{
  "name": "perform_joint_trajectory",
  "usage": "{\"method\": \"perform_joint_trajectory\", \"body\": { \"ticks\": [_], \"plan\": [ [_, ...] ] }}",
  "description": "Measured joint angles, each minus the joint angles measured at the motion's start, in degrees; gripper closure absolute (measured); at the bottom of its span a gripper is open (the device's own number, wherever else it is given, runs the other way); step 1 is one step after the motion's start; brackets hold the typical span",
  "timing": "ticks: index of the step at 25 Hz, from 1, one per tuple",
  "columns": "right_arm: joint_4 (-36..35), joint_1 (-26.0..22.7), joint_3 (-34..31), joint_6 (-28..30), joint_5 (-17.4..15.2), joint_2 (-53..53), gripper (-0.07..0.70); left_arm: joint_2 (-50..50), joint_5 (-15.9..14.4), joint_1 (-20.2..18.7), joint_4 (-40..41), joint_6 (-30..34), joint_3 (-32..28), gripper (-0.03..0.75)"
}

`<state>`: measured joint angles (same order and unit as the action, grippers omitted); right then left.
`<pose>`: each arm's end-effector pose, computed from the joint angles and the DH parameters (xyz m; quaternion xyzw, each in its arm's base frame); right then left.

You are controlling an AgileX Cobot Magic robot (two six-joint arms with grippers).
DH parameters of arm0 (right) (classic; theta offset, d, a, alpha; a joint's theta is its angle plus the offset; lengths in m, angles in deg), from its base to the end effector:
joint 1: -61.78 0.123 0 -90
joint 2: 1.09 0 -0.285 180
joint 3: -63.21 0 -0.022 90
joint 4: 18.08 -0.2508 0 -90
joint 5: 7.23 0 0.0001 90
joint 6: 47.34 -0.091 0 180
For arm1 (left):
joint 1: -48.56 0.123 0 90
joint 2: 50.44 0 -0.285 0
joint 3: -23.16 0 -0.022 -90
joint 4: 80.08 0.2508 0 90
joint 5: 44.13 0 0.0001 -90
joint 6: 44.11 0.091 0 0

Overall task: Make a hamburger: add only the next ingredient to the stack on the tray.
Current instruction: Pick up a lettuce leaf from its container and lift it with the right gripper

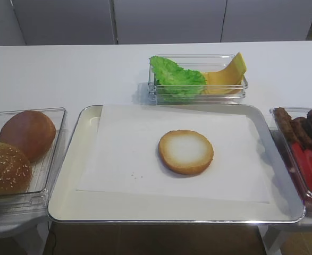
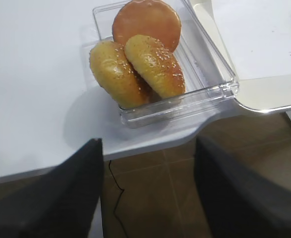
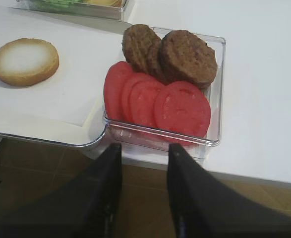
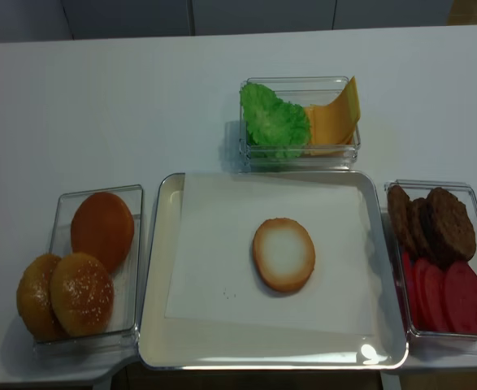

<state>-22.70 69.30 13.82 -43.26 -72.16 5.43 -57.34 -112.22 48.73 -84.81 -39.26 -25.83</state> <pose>-0.0106 0.0053 0.2676 -0.0910 0.8642 0.0550 0.4918 -0.0124 -0.0070 0.2654 0.0404 0.8812 -0.0204 0.4706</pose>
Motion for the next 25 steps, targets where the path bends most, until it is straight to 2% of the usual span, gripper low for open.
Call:
{"method": "perform_joint_trajectory", "body": {
  "ticks": [25],
  "plan": [
    [0.0, 0.0, 0.0, -0.3, 0.0, 0.0, 0.388, 0.0, 0.0, 0.0, 0.0, 0.0, 0.0, 0.287]
  ]
}}
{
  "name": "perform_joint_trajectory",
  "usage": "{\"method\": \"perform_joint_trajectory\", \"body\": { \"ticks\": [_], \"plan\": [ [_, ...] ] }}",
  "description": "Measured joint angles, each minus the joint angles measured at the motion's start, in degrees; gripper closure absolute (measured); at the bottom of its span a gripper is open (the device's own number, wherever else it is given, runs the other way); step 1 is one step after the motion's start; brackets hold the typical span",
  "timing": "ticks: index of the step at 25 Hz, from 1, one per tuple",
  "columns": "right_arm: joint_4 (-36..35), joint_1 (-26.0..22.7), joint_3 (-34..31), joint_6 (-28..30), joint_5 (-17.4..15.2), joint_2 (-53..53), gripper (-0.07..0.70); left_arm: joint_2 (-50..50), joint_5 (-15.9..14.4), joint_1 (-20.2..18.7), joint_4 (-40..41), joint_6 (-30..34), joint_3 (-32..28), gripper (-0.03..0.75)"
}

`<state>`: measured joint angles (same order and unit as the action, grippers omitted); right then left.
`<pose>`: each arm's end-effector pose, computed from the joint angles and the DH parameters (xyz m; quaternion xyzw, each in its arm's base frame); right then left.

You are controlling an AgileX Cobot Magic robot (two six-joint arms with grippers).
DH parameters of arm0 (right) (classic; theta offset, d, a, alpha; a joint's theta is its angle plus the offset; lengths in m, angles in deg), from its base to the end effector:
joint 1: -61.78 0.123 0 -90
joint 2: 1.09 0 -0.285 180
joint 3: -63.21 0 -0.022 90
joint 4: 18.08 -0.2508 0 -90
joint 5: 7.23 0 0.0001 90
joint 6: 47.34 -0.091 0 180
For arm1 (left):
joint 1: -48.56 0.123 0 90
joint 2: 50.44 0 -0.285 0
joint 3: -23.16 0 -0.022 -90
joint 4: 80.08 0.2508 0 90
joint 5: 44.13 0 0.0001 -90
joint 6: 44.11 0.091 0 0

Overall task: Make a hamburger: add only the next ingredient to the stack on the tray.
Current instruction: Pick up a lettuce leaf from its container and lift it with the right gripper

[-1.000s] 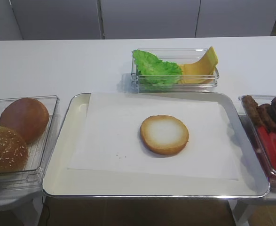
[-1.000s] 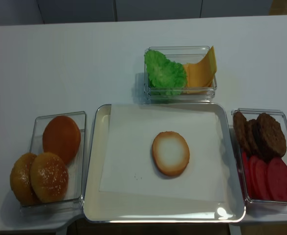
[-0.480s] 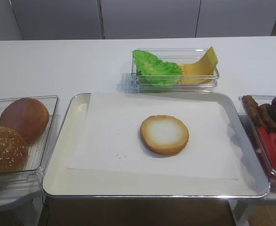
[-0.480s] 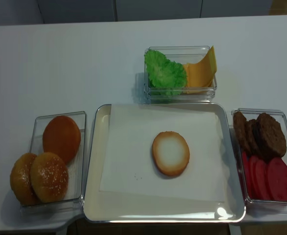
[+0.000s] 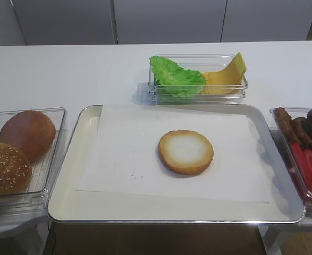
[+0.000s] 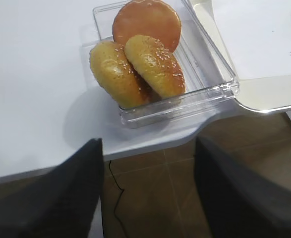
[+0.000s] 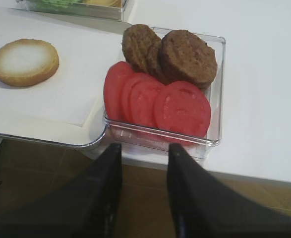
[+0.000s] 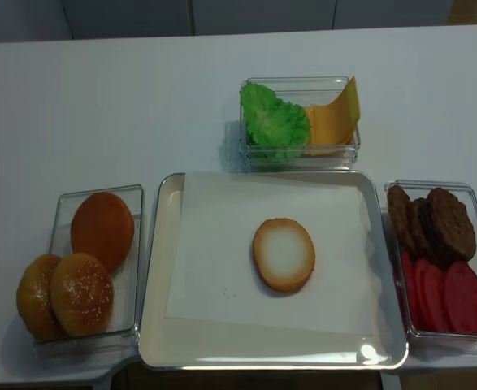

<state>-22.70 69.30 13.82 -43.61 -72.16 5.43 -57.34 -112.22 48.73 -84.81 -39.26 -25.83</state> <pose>-0.0106 0.0053 0.2676 -0.0883 0.8645 0.0565 0.4916 -0.0124 -0.0070 0.2654 0.0404 0.8812 -0.0204 0.4706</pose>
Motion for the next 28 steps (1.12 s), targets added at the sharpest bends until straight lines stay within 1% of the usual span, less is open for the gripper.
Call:
{"method": "perform_joint_trajectory", "body": {
  "ticks": [9, 11, 13, 16, 17, 18, 22, 25, 28],
  "plan": [
    [0.0, 0.0, 0.0, 0.0, 0.0, 0.0, 0.387, 0.0, 0.0, 0.0, 0.0, 0.0, 0.0, 0.287],
    [0.0, 0.0, 0.0, 0.0, 0.0, 0.0, 0.372, 0.0, 0.0, 0.0, 0.0, 0.0, 0.0, 0.287],
    [0.0, 0.0, 0.0, 0.0, 0.0, 0.0, 0.314, 0.0, 0.0, 0.0, 0.0, 0.0, 0.0, 0.287],
    [-0.1, 0.0, 0.0, 0.0, 0.0, 0.0, 0.165, 0.0, 0.0, 0.0, 0.0, 0.0, 0.0, 0.287],
    [-0.3, 0.0, 0.0, 0.0, 0.0, 0.0, 0.127, 0.0, 0.0, 0.0, 0.0, 0.0, 0.0, 0.287],
    [-0.5, 0.0, 0.0, 0.0, 0.0, 0.0, 0.111, 0.0, 0.0, 0.0, 0.0, 0.0, 0.0, 0.287],
    [-1.2, 0.0, 2.2, 0.0, -0.4, 2.1, 0.123, 0.0, 0.0, 0.0, 0.0, 0.0, 0.0, 0.287],
    [-2.8, 0.0, 4.8, 0.0, 0.9, 7.4, 0.128, 0.0, 0.0, 0.0, 0.0, 0.0, 0.0, 0.287],
    [-6.8, 0.0, 7.9, 0.0, 3.2, 15.0, 0.128, 0.0, 0.0, 0.0, 0.0, 0.0, 0.0, 0.287]
  ]
}}
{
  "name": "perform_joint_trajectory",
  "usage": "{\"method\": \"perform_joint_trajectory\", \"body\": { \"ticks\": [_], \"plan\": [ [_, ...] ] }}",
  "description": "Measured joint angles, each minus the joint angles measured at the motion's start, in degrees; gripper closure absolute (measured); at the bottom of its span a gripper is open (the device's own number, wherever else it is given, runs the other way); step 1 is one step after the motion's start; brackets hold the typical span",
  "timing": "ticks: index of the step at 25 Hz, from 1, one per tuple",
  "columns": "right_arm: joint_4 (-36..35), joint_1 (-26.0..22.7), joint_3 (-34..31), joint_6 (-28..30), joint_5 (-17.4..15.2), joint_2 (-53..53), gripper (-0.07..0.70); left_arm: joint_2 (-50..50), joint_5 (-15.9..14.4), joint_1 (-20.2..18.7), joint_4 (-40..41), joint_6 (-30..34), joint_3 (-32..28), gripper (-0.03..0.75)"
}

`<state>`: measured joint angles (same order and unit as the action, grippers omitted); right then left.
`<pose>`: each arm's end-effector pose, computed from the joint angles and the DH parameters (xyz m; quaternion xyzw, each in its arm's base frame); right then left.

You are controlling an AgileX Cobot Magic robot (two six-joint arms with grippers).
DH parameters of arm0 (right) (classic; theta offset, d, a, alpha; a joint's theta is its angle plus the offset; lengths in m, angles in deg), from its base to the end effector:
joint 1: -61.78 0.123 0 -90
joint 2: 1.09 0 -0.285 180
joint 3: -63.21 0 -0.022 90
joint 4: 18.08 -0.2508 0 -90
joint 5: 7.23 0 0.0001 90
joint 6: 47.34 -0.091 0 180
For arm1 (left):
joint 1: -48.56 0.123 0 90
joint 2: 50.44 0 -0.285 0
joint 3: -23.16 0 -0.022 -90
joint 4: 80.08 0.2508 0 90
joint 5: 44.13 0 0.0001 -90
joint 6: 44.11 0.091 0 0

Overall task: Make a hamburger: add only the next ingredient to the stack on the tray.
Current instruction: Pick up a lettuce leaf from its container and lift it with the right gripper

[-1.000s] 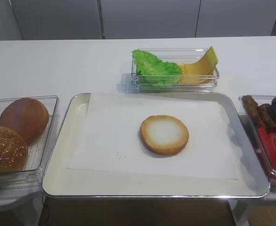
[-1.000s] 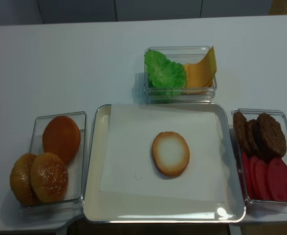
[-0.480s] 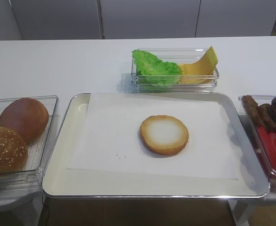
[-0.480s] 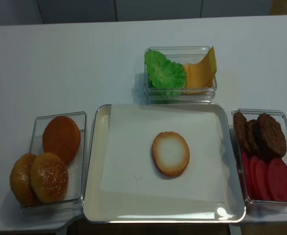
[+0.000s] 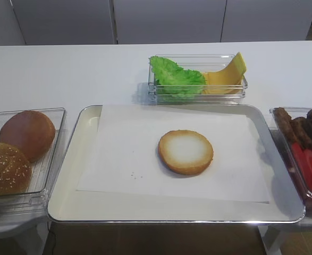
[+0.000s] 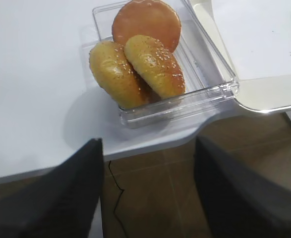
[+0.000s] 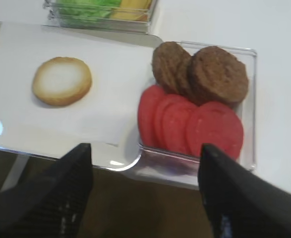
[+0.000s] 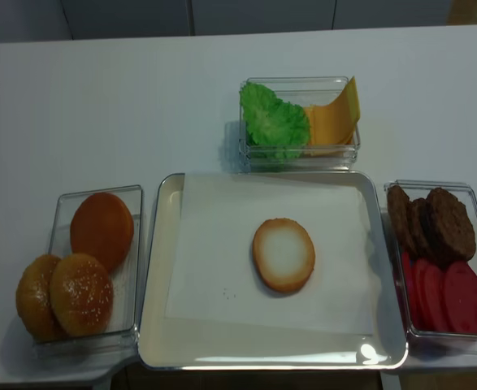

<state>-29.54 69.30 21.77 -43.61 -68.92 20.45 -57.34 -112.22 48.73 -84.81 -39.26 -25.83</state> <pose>0.0201 0.0187 0.3108 -0.0853 0.8771 0.1151 0.4584 -0.0124 -0.0070 0.2654 0.0404 0.8812 -0.0204 0.4706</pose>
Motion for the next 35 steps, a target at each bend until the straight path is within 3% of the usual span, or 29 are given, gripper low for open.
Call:
{"method": "perform_joint_trajectory", "body": {
  "ticks": [9, 15, 26, 35],
  "plan": [
    [-3.7, 0.0, 9.3, 3.5, 10.4, 25.2, 0.129, 0.0, 0.0, 0.0, 0.0, 0.0, 0.0, 0.288],
    [-9.4, 0.9, 17.6, 8.1, 13.8, 39.6, 0.129, 0.0, 0.0, 0.0, 0.0, 0.0, 0.0, 0.288],
    [-11.7, 9.6, 37.6, 8.6, 16.4, 66.9, 0.129, 0.0, 0.0, 0.0, 0.0, 0.0, 0.0, 0.288],
    [-14.4, 10.9, 54.1, 11.9, 17.1, 87.5, 0.057, 0.0, 0.0, 0.0, 0.0, 0.0, 0.0, 0.288]
  ]
}}
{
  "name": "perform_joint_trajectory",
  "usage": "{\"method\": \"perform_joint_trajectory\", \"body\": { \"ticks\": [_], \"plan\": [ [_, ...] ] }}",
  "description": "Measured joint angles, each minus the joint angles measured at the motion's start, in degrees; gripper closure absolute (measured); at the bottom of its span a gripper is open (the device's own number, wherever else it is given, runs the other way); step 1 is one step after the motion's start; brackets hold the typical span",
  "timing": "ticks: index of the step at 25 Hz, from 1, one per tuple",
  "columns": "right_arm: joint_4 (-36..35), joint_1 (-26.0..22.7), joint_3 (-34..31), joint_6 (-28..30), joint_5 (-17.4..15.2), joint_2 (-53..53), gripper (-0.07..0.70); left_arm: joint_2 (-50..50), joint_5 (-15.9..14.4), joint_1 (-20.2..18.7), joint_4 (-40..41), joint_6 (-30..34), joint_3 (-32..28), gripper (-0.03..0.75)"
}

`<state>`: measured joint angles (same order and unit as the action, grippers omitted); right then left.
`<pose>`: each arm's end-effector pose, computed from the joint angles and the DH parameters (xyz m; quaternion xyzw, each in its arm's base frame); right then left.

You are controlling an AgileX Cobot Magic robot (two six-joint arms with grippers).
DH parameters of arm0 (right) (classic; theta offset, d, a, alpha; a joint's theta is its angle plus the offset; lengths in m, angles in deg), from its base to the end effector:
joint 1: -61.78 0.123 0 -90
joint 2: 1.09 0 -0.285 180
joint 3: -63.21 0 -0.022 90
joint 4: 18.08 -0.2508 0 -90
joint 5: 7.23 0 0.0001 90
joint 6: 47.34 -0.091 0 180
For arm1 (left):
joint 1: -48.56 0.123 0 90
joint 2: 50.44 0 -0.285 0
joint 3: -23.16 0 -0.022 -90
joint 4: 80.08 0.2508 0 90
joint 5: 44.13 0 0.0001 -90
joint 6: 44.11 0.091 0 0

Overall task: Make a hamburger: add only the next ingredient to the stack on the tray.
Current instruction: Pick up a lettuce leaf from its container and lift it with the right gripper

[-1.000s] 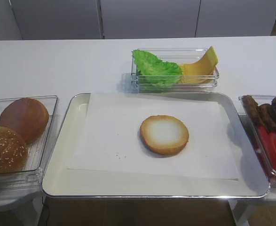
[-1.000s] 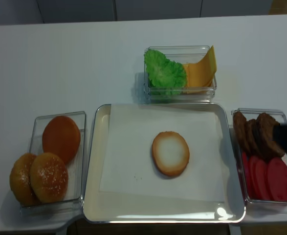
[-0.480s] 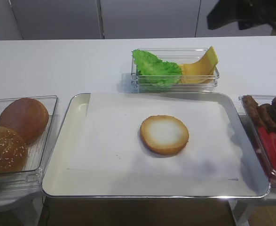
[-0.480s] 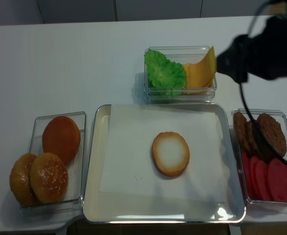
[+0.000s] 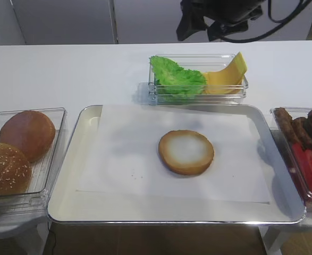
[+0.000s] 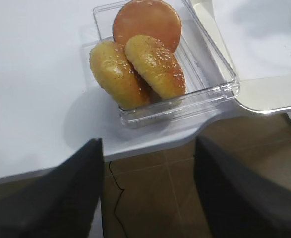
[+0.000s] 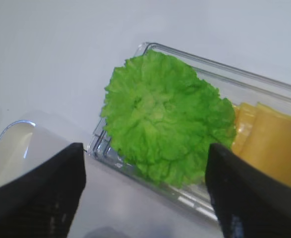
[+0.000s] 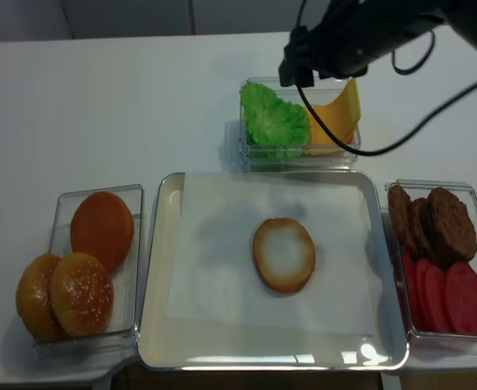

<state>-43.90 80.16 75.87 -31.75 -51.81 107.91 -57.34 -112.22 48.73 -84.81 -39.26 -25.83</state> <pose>0.3732 0.1533 0.3223 -0.1751 0.9070 0.2089 0.3210 -0.0124 -0.0070 0.2654 0.0404 0.8812 -0.0204 0.4706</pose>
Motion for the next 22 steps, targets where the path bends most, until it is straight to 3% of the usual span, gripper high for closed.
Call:
{"method": "perform_joint_trajectory", "body": {
  "ticks": [8, 14, 22],
  "plan": [
    [-11.5, 0.2, 9.2, 8.1, 0.5, 11.9, 0.049, 0.0, 0.0, 0.0, 0.0, 0.0, 0.0, 0.288],
    [-11.3, 2.0, 13.7, 9.0, 0.8, 16.5, 0.048, 0.0, 0.0, 0.0, 0.0, 0.0, 0.0, 0.288],
    [-8.6, 3.7, 14.5, 9.0, 2.8, 20.1, 0.048, 0.0, 0.0, 0.0, 0.0, 0.0, 0.0, 0.288]
  ]
}}
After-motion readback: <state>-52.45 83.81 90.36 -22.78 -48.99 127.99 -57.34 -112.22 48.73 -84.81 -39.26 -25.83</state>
